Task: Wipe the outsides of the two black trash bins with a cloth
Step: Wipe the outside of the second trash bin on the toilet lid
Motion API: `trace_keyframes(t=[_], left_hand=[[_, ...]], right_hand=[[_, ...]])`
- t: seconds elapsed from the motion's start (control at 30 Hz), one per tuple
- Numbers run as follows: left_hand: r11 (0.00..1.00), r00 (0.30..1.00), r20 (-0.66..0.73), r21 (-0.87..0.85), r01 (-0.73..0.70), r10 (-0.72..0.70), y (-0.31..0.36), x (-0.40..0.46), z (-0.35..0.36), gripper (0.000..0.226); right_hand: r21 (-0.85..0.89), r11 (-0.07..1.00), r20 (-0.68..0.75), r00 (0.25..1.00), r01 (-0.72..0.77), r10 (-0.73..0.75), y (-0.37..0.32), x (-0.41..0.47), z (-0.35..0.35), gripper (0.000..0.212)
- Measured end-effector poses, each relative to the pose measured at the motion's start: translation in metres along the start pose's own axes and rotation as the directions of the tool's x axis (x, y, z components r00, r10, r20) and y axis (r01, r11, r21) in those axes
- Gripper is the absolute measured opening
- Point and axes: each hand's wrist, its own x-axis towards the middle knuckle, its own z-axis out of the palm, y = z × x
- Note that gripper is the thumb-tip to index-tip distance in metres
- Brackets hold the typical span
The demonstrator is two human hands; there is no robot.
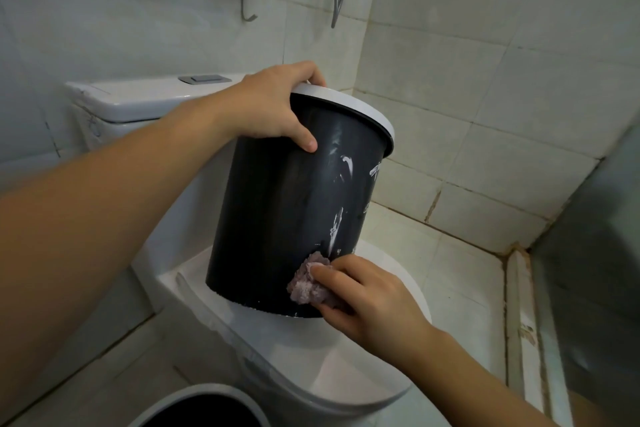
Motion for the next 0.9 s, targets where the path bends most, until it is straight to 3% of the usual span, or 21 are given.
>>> trace_keyframes(t=[0.13,0.4,0.63,0.9], left_hand=[[1.000,1.000,0.025,-0.006,0.012,-0.012,0.003,-0.005,-0.004,0.064],[1.000,0.999,0.035,0.008,0.008,-0.008,0.005,-0.009,-0.006,0.065],[1.000,0.999,0.034,-0.012,0.021,-0.020,0.004,-0.013,-0.009,0.065],[1.000,0.999,0.053,0.024,-0.012,0.011,0.011,-0.016,-0.008,0.065]], right_hand=[[-0.083,0.996,-0.009,0.999,0.040,-0.040,0.010,0.013,-0.007,0.029],[-0.057,0.955,-0.300,0.917,-0.291,0.262,0.029,0.072,-0.024,0.034],[-0.123,0.992,-0.134,0.991,-0.041,0.024,0.011,0.039,-0.008,0.029],[-0.059,0.960,-0.289,0.925,-0.273,0.246,0.038,0.092,-0.039,0.031]])
